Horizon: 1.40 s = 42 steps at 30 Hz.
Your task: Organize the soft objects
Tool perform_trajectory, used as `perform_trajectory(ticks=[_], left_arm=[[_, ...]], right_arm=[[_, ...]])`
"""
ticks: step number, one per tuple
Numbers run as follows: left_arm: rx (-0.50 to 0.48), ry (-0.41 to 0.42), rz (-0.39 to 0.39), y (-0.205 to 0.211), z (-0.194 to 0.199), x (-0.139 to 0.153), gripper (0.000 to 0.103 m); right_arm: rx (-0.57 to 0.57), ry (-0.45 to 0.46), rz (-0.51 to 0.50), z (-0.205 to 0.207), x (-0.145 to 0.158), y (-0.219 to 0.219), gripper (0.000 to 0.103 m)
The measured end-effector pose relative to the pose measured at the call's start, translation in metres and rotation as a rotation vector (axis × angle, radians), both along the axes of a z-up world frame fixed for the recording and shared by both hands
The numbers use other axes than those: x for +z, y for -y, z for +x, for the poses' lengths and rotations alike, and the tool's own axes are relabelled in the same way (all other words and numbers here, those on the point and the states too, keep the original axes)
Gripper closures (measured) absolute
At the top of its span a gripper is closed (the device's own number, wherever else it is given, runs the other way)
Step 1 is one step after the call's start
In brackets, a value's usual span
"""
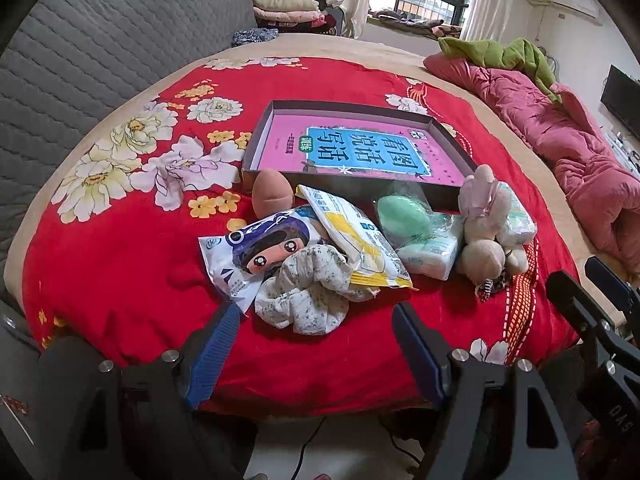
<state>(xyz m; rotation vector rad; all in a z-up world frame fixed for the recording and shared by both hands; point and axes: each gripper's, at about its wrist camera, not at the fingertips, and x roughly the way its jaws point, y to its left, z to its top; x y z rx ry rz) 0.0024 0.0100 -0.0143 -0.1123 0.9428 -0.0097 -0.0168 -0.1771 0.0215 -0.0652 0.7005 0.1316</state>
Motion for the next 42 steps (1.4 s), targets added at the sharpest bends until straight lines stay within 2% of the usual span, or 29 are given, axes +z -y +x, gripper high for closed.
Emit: perform_trajectory(ticks=[11,23,28,34,37,38,42], left_arm=[[0.028,-0.057,-0.031,-0.013,0.006,-0.017,0.025],[0.001,-0.066,-0.027,-0.008,0.012,-0.025,0.025],[0.006,-0.081,-0.049,-0.013,0.020,-0.031,0.027],[-0.001,-0.092,-0.076,-0.021,0.027,-0.037,0.034],[-0.009,-0.100,-0.095,-0.021,0.029,-0.040,0.042],[-0.014,-0.101,-0.103,-0.021,0.030,-0.041,0.048],[-0.030,-0.113,-0.136,-0.019,0.032,-0.043,0.057]], right_arm=[[-0.003,-0.012,0.006,0.003,-0.004,0.003,0.023],[-0.024,-0.019,0.012,0.009,-0.010,0.010,0.023],[-0.047,-0.021,0.011,0.017,-0.013,0.017,0.023],[-0.091,-0.030,0.002,0.032,-0.018,0.030,0.023],[-0.103,-0.036,0.002,0.038,-0.022,0.034,0.023],[-0.107,-0.038,0.000,0.040,-0.023,0.035,0.023],[-0.111,-0.039,0.008,0.046,-0.025,0.038,0.023]])
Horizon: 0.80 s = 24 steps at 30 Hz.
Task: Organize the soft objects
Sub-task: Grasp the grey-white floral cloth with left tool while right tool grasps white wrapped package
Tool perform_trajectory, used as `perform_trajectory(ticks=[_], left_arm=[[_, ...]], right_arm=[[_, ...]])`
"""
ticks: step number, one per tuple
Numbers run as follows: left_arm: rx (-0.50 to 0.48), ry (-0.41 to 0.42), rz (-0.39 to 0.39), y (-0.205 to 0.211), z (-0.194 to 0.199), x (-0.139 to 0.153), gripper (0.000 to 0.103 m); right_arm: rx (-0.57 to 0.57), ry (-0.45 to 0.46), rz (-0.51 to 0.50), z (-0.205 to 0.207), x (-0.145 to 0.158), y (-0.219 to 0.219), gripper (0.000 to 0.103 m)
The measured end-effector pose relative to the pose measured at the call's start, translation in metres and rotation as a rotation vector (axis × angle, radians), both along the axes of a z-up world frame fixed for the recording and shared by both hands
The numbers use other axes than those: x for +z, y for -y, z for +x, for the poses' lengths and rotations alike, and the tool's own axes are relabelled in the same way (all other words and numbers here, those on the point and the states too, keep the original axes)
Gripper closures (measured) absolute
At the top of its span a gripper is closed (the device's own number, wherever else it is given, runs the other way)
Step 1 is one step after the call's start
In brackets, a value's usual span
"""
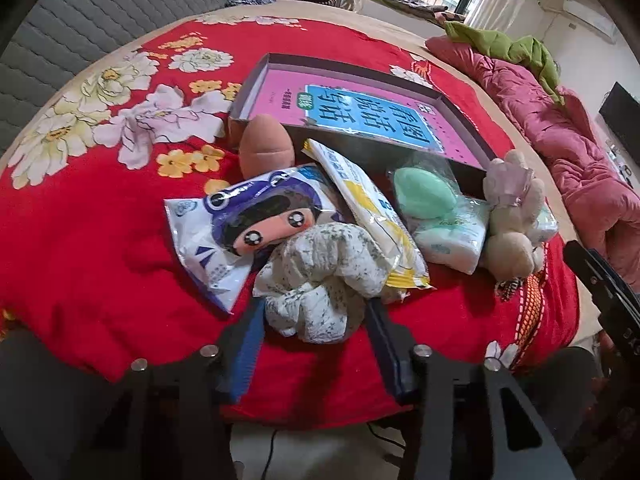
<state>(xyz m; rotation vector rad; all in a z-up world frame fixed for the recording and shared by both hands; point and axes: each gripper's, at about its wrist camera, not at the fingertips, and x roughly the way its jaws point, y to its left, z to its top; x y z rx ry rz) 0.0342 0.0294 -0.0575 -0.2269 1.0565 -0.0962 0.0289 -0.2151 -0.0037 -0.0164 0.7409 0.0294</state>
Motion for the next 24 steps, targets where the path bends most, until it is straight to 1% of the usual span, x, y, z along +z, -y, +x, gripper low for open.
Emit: perform_trajectory(ticks=[4,6,10,12,13,15,18,24], left_arm=[[-0.016,-0.013,-0.031,0.003,0.003,-0.004,0.061],[-0.020,-0.015,-0.043,0.005,0.006,-0.005,0.066],[-0.026,-0.005,-0.058,0.006,0.013,-0.007,0.070],[-0.030,-0.004,-0.073,0.006,0.016,-0.008,0.077],[-0.028,-0.003,-0.080,0.006,0.017,-0.009,0.078],[-0.030,0.005,-0.107,0.004,0.019,-0.009,0.083],[-0.029,0.018,-0.134,0.000,0.021,-0.008,0.087],[-0.031,0.081,-0.165,-0.007,0.023,0.006,0.091]], right_arm=[[-0.006,0.008,0.002,0.005,-0.001,0.003,0.023],[-0.011,0.010,0.003,0.008,-0.002,0.005,0.023],[-0.012,0.010,0.016,0.015,-0.003,0.009,0.023],[-0.012,0.006,0.019,0.020,-0.004,0.011,0.023],[-0.013,0.002,0.019,0.023,-0.004,0.012,0.023],[-0.012,-0.004,0.029,0.030,-0.006,0.013,0.023],[0.001,-0.019,0.034,0.038,-0.009,0.011,0.023],[0.032,-0.033,0.005,0.052,-0.018,-0.003,0.023]])
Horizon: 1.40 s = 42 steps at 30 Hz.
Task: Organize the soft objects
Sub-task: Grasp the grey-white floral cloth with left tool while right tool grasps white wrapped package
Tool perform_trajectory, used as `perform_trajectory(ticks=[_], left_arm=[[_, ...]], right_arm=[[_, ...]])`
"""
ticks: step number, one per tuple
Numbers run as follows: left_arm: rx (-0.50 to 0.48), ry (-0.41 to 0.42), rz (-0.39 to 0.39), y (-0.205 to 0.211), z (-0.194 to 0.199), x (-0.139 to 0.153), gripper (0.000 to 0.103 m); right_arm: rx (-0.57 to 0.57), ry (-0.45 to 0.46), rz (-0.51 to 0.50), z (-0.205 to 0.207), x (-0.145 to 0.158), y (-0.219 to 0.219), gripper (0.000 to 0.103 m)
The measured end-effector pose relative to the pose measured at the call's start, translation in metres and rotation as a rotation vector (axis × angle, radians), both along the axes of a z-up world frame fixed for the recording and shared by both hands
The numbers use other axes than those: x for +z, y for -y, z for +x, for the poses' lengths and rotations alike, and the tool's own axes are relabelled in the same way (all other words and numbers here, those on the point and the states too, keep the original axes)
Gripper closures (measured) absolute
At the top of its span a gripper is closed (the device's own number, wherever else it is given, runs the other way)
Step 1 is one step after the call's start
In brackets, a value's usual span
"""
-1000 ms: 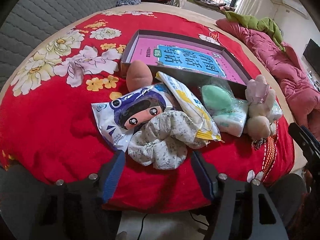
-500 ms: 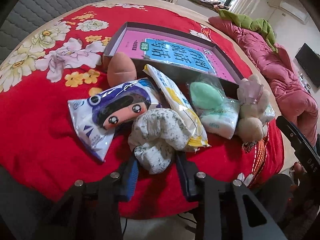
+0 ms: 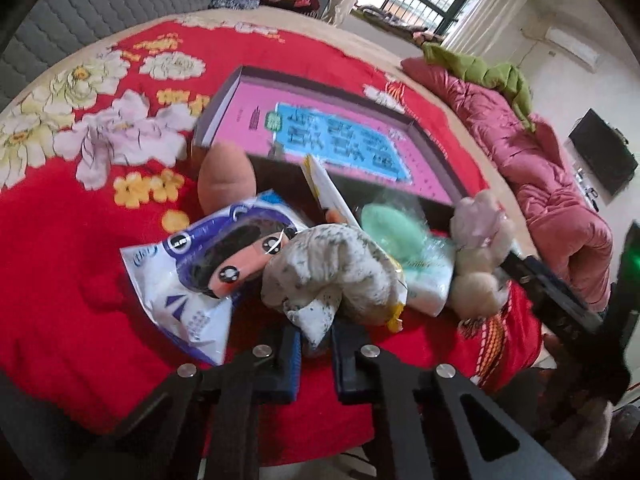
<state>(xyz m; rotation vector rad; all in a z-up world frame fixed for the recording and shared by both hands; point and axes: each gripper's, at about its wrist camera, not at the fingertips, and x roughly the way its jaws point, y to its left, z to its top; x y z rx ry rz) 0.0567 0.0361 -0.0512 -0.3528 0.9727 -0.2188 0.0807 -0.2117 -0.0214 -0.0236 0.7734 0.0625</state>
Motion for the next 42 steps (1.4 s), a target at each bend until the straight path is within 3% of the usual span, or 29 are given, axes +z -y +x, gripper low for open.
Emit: perform_trajectory(ticks=[8,14,15,17,25,42], left_arm=[[-0.016,0.058,0.007,0.000,0.001,0.014,0.092],[-0.027,0.064,-0.006,0.002,0.002,0.015,0.092],[-0.026,0.065,-0.005,0.002,0.003,0.016,0.092],[-0.024,0.072,-0.007,0.001,0.004,0.016,0.092],[-0.024,0.103,-0.011,0.001,0.005,0.025,0.092],[-0.010,0.189,-0.029,0.012,0.015,0.056,0.092]], right_arm=[[0.005,-0.006,-0.005,0.018,-0.005,-0.010,0.023],[-0.009,-0.047,0.083,0.031,-0.008,-0.002,0.024],[-0.013,-0.046,0.098,0.032,-0.008,0.001,0.026],[-0.004,-0.049,0.114,0.033,-0.010,0.003,0.048],[0.019,0.013,0.112,0.028,0.002,0.007,0.073],[0.010,0.112,0.167,0.024,0.029,0.023,0.080]])
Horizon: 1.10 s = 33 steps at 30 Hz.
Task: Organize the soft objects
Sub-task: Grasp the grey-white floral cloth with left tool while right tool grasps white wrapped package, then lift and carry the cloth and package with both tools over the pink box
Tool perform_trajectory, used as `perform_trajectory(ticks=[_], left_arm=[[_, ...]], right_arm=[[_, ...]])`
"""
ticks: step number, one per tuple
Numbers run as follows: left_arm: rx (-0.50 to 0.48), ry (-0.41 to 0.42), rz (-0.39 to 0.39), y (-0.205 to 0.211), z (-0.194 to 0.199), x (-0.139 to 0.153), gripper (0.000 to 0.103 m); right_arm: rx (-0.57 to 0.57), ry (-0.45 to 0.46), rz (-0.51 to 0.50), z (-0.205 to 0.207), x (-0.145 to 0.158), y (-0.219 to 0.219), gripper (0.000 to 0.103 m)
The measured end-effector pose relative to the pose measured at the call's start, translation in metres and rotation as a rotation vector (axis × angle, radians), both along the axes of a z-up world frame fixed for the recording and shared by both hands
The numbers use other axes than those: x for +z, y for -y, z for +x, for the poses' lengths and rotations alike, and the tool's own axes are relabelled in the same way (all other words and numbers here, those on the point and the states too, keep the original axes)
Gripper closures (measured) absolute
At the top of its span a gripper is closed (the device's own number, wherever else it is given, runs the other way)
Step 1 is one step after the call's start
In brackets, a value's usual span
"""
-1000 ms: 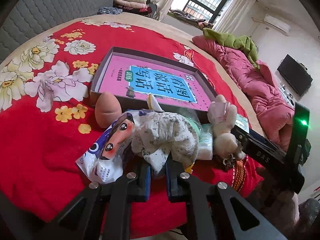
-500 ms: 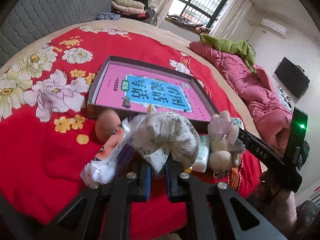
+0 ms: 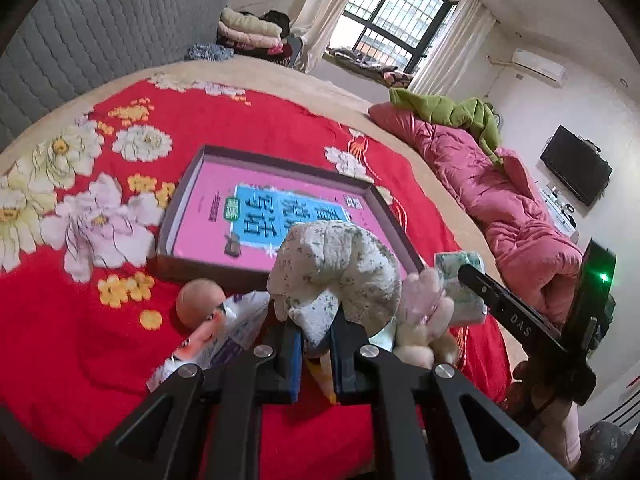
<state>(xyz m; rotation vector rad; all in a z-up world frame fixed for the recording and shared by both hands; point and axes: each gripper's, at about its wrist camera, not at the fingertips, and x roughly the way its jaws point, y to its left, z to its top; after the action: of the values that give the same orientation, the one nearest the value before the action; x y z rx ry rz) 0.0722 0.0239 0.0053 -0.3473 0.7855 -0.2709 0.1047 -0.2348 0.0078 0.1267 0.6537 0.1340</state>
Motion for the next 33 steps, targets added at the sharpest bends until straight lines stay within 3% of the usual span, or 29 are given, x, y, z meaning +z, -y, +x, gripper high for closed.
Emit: perform_trajectory(ticks=[16,26,33], left_arm=[[0.061,0.032,-0.030,-0.018,0.022,0.012,0.092],[0.097,0.081,-0.067,-0.034,0.040,0.037,0.092],[0.138,0.082,-0.043,-0.056,0.058,0.040,0.092]], right_arm=[[0.014,0.045,0.005,0.011,0.015,-0.004,0.082],[0.009,0.107,0.030,0.024,0.041,-0.005,0.082],[0.017,0.110,0.054,0.039,0.046,-0.007,0.082]])
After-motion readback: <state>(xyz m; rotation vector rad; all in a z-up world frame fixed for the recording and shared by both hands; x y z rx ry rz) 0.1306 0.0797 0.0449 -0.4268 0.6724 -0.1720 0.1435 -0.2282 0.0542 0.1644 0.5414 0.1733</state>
